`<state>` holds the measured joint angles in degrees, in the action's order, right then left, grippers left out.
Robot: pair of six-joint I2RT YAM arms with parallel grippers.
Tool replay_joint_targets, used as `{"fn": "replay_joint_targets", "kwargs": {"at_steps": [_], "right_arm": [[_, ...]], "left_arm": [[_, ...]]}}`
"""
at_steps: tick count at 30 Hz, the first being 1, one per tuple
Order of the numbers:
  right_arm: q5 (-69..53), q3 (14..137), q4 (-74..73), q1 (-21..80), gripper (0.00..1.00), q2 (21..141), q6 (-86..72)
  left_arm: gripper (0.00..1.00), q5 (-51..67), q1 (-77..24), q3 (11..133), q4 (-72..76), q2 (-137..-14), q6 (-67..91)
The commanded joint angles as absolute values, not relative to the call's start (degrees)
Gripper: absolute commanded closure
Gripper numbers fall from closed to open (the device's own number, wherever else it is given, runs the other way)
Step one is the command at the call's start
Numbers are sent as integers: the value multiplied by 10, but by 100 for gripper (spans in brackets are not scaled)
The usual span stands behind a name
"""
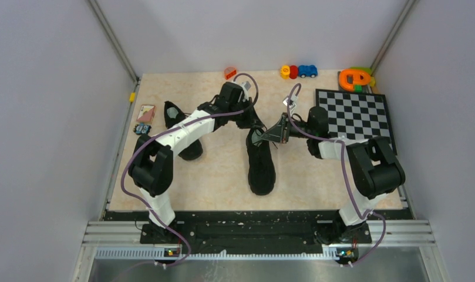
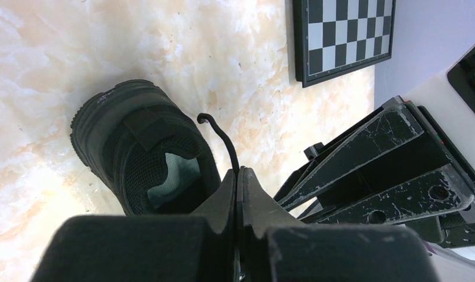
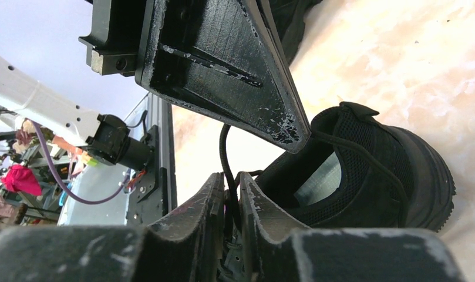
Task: Tie the shoes
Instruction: Cross the shoelace with the shoelace.
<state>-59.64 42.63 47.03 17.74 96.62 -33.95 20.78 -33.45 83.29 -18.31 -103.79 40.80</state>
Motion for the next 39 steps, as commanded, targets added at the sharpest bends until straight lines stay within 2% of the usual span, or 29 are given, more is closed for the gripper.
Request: {"fn": "replay_joint_targets", "kwargs": {"at_steps": [1,5,12,18,24,27,31,39], "right_arm": [[-599,423,483,172,89,942,-329],[-596,423,479,173,100,938,-331],[-571,421,457,173,100,927,-343],[-562,411,461,172,100,923,-366],[-562,401,457,172,100,910,-371],[-563,399,448,172,100,906,-366],[-565,401,445,171,100,904,-364],[-568,403,441,172,100,904,-362]], "left_arm": [[100,214,-333,858,-186,-1042,406],[100,214,-333,855,-188,-1039,406],[100,208,-332,838,-187,-1019,406],[84,192,-333,810,-178,-987,406],[77,178,-330,807,-194,-973,390],[77,184,-329,805,-201,-971,387],[82,191,-329,807,-213,-972,385],[77,219,-329,838,-241,-1008,390]]}}
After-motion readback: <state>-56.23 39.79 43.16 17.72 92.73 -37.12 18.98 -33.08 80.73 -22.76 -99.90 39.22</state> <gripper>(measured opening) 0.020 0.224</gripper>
